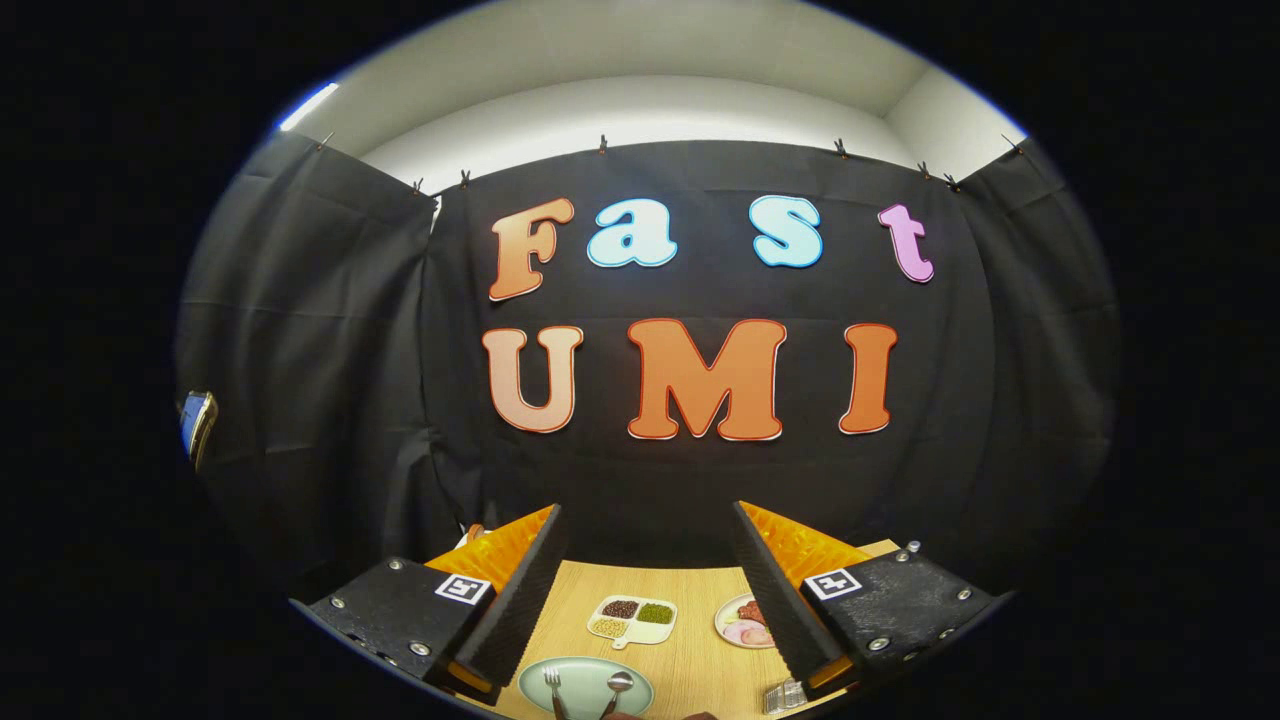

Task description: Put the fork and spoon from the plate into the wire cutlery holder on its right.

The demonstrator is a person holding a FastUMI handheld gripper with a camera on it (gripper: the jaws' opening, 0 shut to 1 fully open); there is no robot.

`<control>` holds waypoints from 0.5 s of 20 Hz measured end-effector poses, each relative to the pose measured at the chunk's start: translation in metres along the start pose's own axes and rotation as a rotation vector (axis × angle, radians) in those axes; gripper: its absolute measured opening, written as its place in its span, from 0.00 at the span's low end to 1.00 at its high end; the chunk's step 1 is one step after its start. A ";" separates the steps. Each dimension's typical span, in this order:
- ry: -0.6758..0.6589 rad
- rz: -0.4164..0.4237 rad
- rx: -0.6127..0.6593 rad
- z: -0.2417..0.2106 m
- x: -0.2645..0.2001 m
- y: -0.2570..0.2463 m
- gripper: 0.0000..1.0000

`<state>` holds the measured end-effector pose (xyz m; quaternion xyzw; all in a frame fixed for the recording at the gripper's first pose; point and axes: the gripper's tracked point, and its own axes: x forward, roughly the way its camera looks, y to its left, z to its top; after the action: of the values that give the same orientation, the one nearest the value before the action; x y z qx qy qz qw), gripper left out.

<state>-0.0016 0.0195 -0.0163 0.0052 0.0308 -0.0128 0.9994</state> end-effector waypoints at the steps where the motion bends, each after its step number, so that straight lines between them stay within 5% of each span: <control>1: 0.004 -0.003 0.000 0.000 0.000 0.003 0.98; 10: 0.083 -0.054 0.011 -0.029 -0.002 0.040 0.98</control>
<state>-0.0040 0.0598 -0.0443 0.0101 0.0724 -0.0400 0.9965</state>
